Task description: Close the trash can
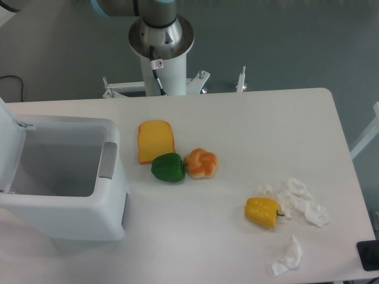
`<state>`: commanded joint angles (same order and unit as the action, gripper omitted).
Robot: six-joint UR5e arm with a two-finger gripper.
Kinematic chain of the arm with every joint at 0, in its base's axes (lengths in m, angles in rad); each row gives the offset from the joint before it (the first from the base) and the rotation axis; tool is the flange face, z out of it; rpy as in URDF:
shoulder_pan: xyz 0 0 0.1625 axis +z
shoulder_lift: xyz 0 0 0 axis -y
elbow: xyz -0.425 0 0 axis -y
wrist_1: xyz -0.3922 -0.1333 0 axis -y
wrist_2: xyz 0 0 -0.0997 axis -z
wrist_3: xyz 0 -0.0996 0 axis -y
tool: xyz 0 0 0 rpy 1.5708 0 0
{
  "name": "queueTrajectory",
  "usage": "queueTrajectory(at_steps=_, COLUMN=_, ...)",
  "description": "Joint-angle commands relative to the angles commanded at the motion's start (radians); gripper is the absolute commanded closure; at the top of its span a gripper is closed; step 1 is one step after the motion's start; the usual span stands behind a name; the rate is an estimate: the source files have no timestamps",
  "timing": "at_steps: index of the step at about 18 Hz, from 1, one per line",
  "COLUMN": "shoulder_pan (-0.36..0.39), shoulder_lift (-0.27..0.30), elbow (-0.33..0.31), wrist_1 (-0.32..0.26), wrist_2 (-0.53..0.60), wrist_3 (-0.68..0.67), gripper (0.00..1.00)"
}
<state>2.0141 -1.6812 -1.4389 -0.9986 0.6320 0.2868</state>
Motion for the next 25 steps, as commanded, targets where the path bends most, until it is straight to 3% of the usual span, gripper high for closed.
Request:
queueTrajectory(at_steps=9, shoulder_pan=0.031, shoulder_lift=0.018, elbow=-0.002, wrist_1=0.0, wrist_2=0.104, wrist_3=0.022, gripper=0.0)
queueTrajectory(at_steps=16, shoulder_pan=0.092, shoulder_lift=0.101, elbow=-0.038, wrist_1=0.0, wrist_2=0.129, wrist_3=0.072, gripper=0.0)
queueTrajectory(at_steps=22, shoulder_pan=0.12, shoulder_lift=0.164, elbow=-0.049, wrist_1=-0.008, wrist_2=0.23, wrist_3=0.072, gripper=0.0)
queueTrajectory(at_steps=25, shoulder_pan=0.109, shoulder_lift=0.169, elbow=-0.048, wrist_1=-0.011, wrist_2=0.168, wrist_3=0.051, gripper=0.0)
